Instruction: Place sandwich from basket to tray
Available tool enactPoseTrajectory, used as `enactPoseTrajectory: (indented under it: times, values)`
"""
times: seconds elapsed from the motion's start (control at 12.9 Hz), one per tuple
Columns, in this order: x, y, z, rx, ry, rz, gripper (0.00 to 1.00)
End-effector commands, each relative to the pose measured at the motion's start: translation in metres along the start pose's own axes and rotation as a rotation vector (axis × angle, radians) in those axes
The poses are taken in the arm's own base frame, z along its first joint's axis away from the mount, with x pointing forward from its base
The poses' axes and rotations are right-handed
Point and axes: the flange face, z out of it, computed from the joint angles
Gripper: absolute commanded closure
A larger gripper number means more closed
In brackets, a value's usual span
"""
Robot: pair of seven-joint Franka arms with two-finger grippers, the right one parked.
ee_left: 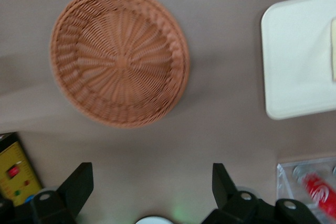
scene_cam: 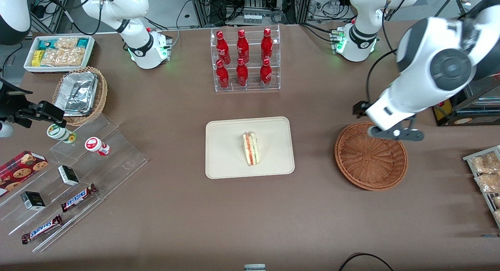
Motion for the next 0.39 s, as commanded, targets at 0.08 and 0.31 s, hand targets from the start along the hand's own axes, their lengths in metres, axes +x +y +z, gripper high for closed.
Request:
enactPoseTrajectory:
  times: [0.08,0.31]
  values:
    - [-0.051,-0.044,-0.038,-0.007,-0.014,0.079,0.00]
    - [-0.070,-0.066,-0.054,-0.011,-0.011,0.055,0.00]
